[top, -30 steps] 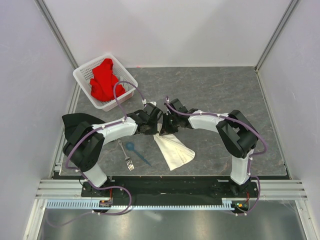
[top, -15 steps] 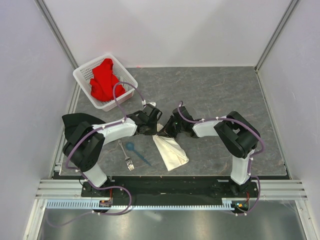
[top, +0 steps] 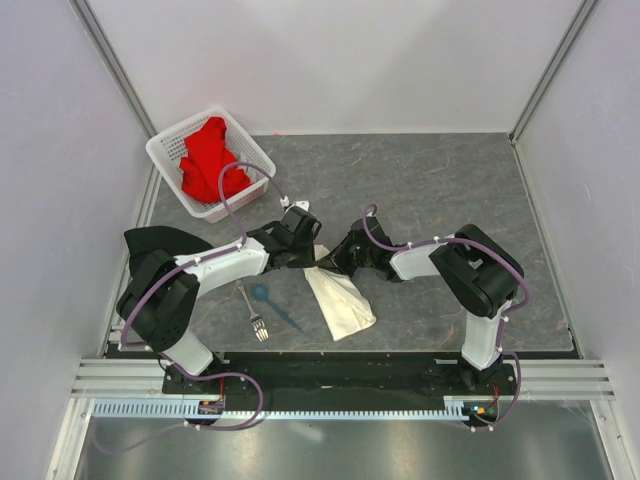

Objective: Fold the napkin into a case and place the utensils inside
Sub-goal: Stuff the top corner of the smaller-rectangle-folded napkin into the folded napkin.

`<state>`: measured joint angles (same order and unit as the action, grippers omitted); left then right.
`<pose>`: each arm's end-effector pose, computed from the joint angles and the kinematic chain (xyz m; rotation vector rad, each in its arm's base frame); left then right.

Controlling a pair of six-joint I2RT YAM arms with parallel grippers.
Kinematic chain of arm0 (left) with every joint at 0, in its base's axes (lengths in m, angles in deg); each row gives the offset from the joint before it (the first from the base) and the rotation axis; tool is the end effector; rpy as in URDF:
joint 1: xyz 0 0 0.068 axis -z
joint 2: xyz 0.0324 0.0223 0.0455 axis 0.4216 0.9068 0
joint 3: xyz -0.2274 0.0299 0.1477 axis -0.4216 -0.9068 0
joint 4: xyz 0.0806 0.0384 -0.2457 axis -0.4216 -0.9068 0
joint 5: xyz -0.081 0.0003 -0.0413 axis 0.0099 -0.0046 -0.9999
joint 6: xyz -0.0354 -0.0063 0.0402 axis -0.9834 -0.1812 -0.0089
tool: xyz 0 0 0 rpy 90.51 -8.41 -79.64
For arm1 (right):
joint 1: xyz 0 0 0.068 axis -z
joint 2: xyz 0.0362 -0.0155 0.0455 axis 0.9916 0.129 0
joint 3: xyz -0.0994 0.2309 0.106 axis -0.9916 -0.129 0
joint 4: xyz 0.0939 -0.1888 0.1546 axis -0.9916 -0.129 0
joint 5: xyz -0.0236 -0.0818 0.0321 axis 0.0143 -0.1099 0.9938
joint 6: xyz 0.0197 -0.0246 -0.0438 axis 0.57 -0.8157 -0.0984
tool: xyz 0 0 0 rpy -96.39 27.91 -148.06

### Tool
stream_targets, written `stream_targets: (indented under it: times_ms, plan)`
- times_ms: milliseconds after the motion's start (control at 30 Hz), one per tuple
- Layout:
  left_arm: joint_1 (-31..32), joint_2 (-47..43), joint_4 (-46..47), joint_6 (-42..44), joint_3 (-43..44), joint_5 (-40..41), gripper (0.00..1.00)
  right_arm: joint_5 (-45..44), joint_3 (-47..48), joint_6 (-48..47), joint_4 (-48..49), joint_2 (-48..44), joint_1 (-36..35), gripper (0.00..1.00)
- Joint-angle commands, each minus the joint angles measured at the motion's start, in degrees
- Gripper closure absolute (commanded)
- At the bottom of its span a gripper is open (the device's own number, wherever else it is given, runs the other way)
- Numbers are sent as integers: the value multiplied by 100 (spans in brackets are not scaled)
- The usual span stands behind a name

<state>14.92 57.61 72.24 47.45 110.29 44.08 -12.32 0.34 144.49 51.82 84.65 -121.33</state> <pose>0.2498 -0.2015 0.1848 0.0566 2.5381 -0.3375 0.2759 0.2331 0.1131 0.7584 2.5098 1.2525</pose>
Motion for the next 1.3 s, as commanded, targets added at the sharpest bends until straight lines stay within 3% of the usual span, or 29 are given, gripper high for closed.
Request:
stream_targets:
  times_ms: [0, 367, 833, 1000, 1267]
  plan:
    - [-22, -23, -90, 251, 336, 254, 63, -189, -39, 37, 248, -241, 25, 100]
    - [-57, 241, -240, 242, 460, 263, 70, -250, 40, -156, -24, -372, 24, 100]
    - [-101, -101, -223, 67, 258, 394, 69, -285, 75, -359, -139, -407, 7, 100]
    - [-136, -365, -117, -13, 91, 404, 64, -259, 101, -385, -157, -399, 7, 100]
    - [-268, -6, -65, -13, 214, 219, 69, -250, 119, -429, -192, -407, -2, 100]
